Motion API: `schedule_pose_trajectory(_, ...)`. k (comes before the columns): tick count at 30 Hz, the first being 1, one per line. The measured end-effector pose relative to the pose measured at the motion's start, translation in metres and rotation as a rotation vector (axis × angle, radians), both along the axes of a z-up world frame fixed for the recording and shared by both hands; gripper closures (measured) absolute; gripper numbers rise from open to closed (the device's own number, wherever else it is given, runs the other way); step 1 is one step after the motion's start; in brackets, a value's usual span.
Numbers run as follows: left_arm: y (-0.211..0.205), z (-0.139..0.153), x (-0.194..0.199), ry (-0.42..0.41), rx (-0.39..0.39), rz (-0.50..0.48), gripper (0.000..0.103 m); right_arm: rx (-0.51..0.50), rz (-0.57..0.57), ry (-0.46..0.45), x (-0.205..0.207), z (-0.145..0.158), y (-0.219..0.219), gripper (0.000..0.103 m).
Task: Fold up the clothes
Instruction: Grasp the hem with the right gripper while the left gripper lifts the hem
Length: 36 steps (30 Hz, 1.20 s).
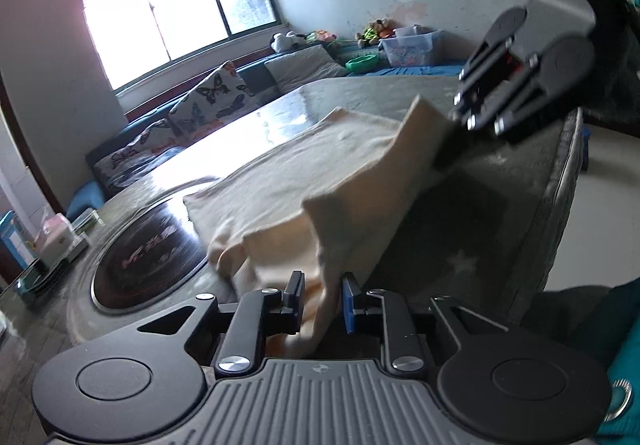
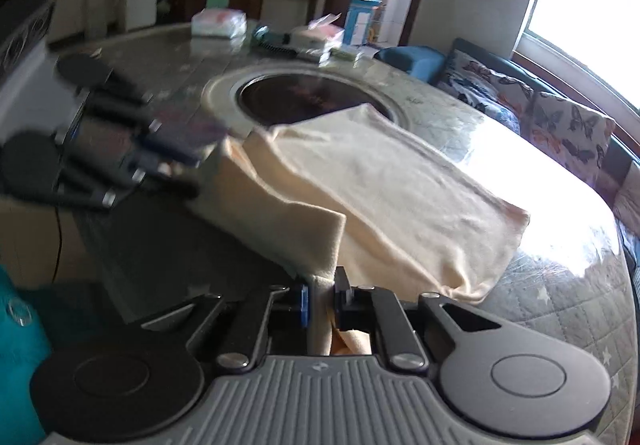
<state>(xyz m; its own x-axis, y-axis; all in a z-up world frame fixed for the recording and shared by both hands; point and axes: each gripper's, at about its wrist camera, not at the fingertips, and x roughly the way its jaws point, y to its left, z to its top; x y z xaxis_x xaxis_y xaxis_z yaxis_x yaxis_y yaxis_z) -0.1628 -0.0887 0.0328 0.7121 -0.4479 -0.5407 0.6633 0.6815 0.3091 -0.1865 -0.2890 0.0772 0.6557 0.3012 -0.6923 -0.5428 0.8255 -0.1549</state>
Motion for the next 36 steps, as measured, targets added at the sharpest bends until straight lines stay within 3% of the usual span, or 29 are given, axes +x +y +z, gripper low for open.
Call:
schedule_pose_trajectory(6,0.006,-0.006,-0.007,-0.042,0.031,0.013,0.081,0.02,-0.028,-0.017,0.005,0.008,-0.002,0.093)
schedule_pose_trajectory(11,0.01,-0.011,-0.012,-0.075,0.052,0.025,0.093,0.017,-0.04,-0.04,0.0,0.005,0.001,0.094)
schedule_pose_trajectory(21,0.022,0.023,-0.036,-0.113,-0.038,0.043,0.096,0.029,-0.014,-0.105,-0.026,0.024,0.0,0.095)
schedule_pose_trajectory(30,0.033,0.052,-0.066,-0.116,-0.078,0.029,0.096,0.06,0.06,-0.077,-0.071,0.054,0.0,0.095)
schedule_pose_trajectory(36,0.018,0.055,-0.022,-0.114,-0.099,0.073,0.096,0.08,0.02,-0.07,-0.06,0.056,-0.004,0.095)
